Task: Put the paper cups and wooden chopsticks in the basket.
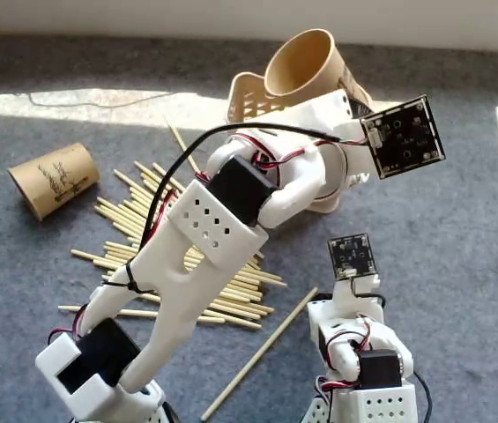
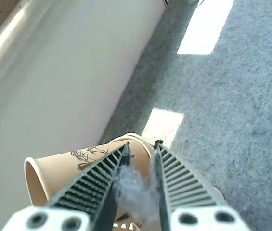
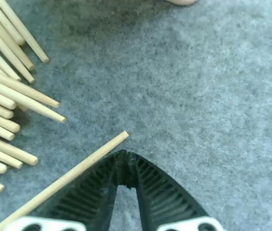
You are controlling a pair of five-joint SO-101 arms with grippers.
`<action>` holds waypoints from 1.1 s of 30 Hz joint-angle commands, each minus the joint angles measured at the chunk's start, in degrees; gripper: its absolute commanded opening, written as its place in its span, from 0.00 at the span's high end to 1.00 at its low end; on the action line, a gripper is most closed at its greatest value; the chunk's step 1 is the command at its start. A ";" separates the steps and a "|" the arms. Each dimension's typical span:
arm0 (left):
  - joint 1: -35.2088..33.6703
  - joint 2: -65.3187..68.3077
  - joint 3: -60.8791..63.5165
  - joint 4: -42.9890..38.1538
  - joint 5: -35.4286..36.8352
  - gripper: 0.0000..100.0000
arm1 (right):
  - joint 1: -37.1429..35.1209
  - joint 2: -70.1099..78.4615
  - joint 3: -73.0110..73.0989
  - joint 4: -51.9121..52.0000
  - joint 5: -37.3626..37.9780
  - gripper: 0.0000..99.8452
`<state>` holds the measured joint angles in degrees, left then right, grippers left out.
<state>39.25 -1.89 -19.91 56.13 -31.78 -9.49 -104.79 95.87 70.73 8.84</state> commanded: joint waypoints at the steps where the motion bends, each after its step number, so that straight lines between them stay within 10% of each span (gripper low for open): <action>1: 0.66 -0.13 -0.40 -2.99 0.09 0.90 | 0.57 -0.31 5.58 0.57 0.00 0.99; 23: 3.65 -5.14 -6.20 -3.16 0.09 0.96 | 0.57 -0.31 5.58 0.57 0.00 0.99; 33: -9.54 -9.80 -5.93 -3.08 12.48 0.96 | 0.57 -0.31 5.58 0.57 0.00 0.99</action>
<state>34.15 -9.01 -23.16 53.85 -22.29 -9.49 -104.79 95.87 70.73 8.84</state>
